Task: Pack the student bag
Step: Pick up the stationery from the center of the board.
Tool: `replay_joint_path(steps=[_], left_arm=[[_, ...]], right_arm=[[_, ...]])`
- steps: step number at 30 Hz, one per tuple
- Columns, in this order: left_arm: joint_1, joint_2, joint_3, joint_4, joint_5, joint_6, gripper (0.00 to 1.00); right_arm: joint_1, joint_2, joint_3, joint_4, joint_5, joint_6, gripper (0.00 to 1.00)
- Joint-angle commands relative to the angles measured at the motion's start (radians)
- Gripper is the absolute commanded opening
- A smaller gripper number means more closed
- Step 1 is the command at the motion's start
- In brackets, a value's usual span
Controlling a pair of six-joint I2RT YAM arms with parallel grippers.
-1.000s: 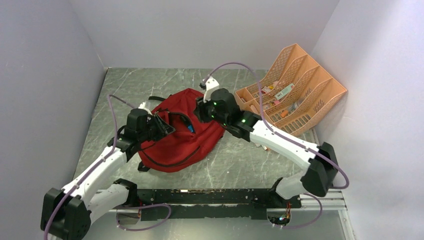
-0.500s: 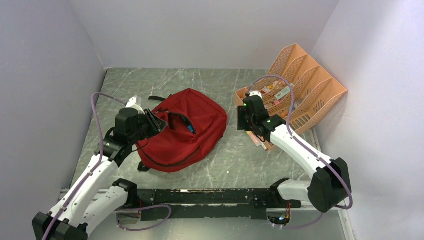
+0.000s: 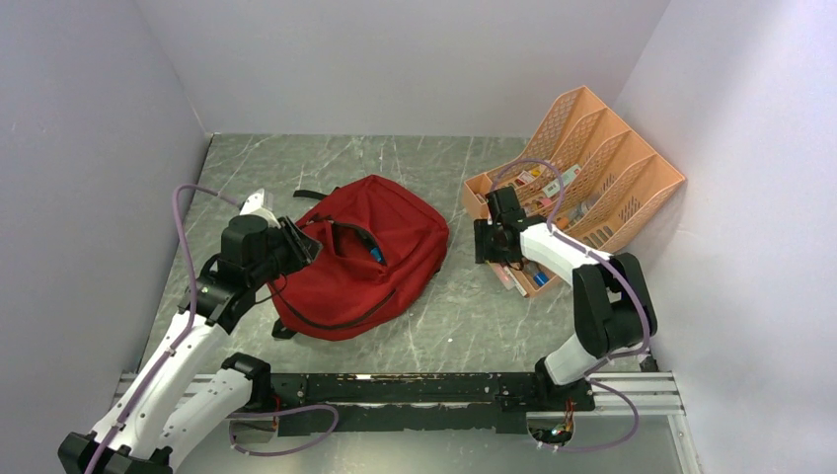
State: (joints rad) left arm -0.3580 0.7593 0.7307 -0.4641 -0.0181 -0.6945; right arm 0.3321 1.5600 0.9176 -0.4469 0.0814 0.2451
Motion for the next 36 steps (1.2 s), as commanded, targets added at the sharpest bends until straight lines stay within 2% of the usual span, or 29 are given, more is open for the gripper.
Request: replay_joint_path(steps=[1,10,16,22,27,32,36], left_arm=[[0.001,-0.014,0.034,-0.03,-0.026,0.029,0.38],[0.001,-0.006,0.013,-0.003,0.003,-0.001,0.38],[0.001,0.002,0.009,0.001,0.009,0.0,0.38],[0.001,0.014,-0.005,0.024,0.027,-0.013,0.38],[0.001,0.024,-0.006,0.043,0.058,-0.007,0.38],[0.001,0.037,0.002,0.153,0.225,0.07,0.39],[-0.004,0.028,0.007,0.272,0.362,0.072,0.43]], right_arm=[[-0.029,0.041,0.017,0.051,-0.011,-0.036,0.59],[-0.047,0.121,0.029,0.05,-0.062,-0.023,0.57],[-0.046,0.101,0.01,0.041,-0.111,-0.005,0.44],[-0.035,0.099,-0.003,0.022,-0.117,0.009,0.34],[-0.029,0.039,-0.017,0.035,-0.117,0.027,0.19],[-0.017,-0.114,0.014,0.062,-0.17,0.082,0.04],[0.038,-0.227,0.067,0.105,-0.201,0.192,0.0]])
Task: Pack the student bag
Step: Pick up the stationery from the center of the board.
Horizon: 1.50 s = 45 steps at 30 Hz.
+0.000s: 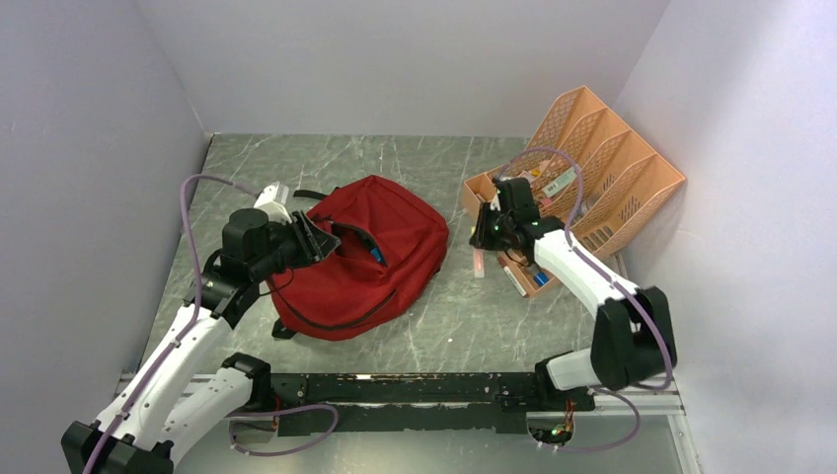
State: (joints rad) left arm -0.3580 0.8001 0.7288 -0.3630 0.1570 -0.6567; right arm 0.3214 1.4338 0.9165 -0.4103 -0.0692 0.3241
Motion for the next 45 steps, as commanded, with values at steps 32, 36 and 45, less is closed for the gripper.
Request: replay_joint_path(steps=[32,36,45], left_arm=[[-0.285,0.145,0.041,0.32,0.025,0.045,0.53],[-0.284,0.157,0.044,0.328,0.017,0.039,0.52],[-0.286,0.183,0.04,0.346,0.018,0.024,0.34]], right_arm=[[0.437,-0.026,0.218,0.384,-0.134,0.552,0.0],[0.45,-0.018,0.228,0.387,-0.147,0.549,0.0],[0.459,-0.021,0.211,0.406,-0.163,0.546,0.0]])
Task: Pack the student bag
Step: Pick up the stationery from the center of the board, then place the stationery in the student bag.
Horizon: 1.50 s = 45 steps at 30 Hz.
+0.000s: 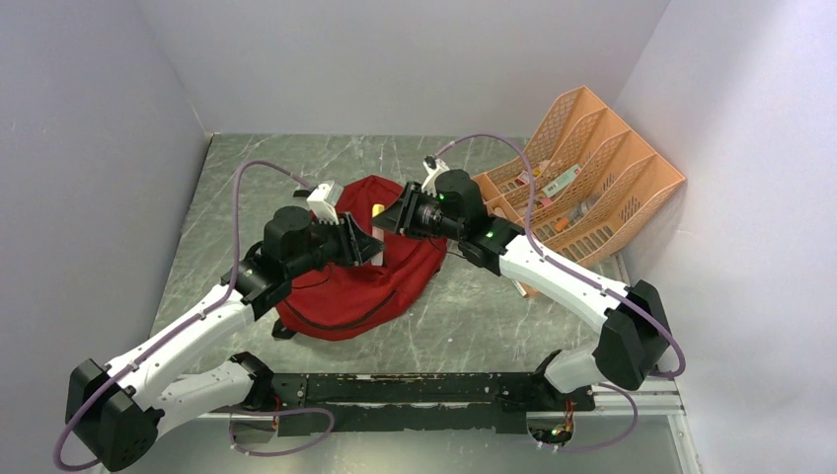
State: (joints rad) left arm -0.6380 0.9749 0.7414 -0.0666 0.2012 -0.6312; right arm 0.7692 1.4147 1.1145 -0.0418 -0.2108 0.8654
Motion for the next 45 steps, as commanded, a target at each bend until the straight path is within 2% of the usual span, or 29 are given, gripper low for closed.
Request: replay_joint_path(steps=[1,3,6,9,11,19,25,28,33,38,45], left_arm=[[-0.006,0.009,0.026,0.051,-0.026,-0.002,0.3],[-0.006,0.008,0.026,0.049,-0.028,-0.002,0.18],[-0.006,0.003,0.025,0.037,-0.04,-0.003,0.06],[-0.006,0.0,0.024,0.009,-0.071,-0.016,0.05],[-0.006,0.003,0.029,-0.029,-0.109,-0.034,0.05],[-0.005,-0.04,0.051,-0.222,-0.379,-0.111,0.05],[-0.005,-0.095,0.059,-0.388,-0.546,-0.187,0.05],[-0.004,-0.126,0.05,-0.429,-0.578,-0.203,0.05],[-0.005,-0.167,0.026,-0.452,-0.58,-0.22,0.05],[-0.005,-0.18,0.013,-0.461,-0.565,-0.234,0.05],[-0.005,-0.187,0.01,-0.459,-0.556,-0.228,0.05]], right_arm=[[0.012,-0.002,0.01,0.037,-0.017,0.006,0.0],[0.012,-0.008,0.004,0.037,-0.009,0.003,0.07],[0.012,-0.02,-0.002,0.037,0.012,-0.006,0.21],[0.012,-0.04,-0.005,0.03,0.047,-0.037,0.34],[0.012,-0.065,-0.009,0.01,0.085,-0.066,0.38],[0.012,-0.146,-0.065,-0.023,0.197,-0.196,0.45],[0.012,-0.067,-0.002,-0.116,0.174,-0.378,0.51],[0.03,0.029,0.082,-0.19,0.151,-0.477,0.53],[0.104,0.178,0.223,-0.293,0.206,-0.627,0.58],[0.173,0.289,0.333,-0.332,0.342,-0.748,0.6],[0.207,0.388,0.41,-0.337,0.497,-0.871,0.59]])
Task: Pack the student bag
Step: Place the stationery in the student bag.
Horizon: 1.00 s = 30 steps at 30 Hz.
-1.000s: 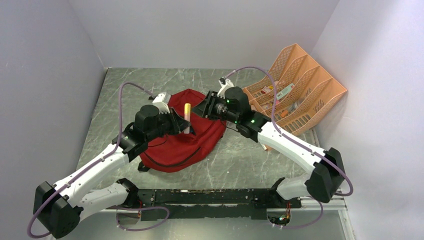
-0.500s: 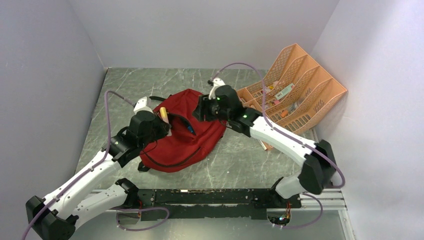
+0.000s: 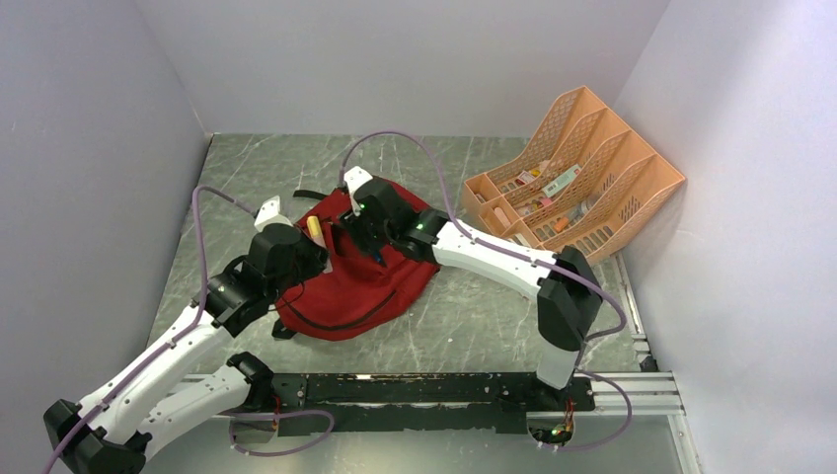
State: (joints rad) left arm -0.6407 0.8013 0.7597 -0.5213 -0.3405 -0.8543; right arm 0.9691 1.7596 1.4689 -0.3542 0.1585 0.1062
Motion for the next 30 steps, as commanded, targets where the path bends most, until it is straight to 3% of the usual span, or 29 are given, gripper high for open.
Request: replay_joint_path(steps=[1,8,24,30], left_arm=[[-0.002,-0.013,-0.008,-0.005,-0.013,-0.005,0.05],[-0.002,-0.023,-0.027,0.003,0.0,-0.02,0.05],[-0.001,0.099,-0.044,0.189,0.223,-0.031,0.05],[0.023,0.173,-0.056,0.288,0.337,-0.048,0.05]], right_arm=[[0.01,0.056,0.065,-0.03,0.141,-0.135,0.59],[0.019,0.116,0.099,-0.046,0.156,-0.187,0.54],[0.019,0.066,0.06,0.043,0.172,-0.087,0.02],[0.013,0.046,0.046,0.068,0.143,-0.039,0.0]])
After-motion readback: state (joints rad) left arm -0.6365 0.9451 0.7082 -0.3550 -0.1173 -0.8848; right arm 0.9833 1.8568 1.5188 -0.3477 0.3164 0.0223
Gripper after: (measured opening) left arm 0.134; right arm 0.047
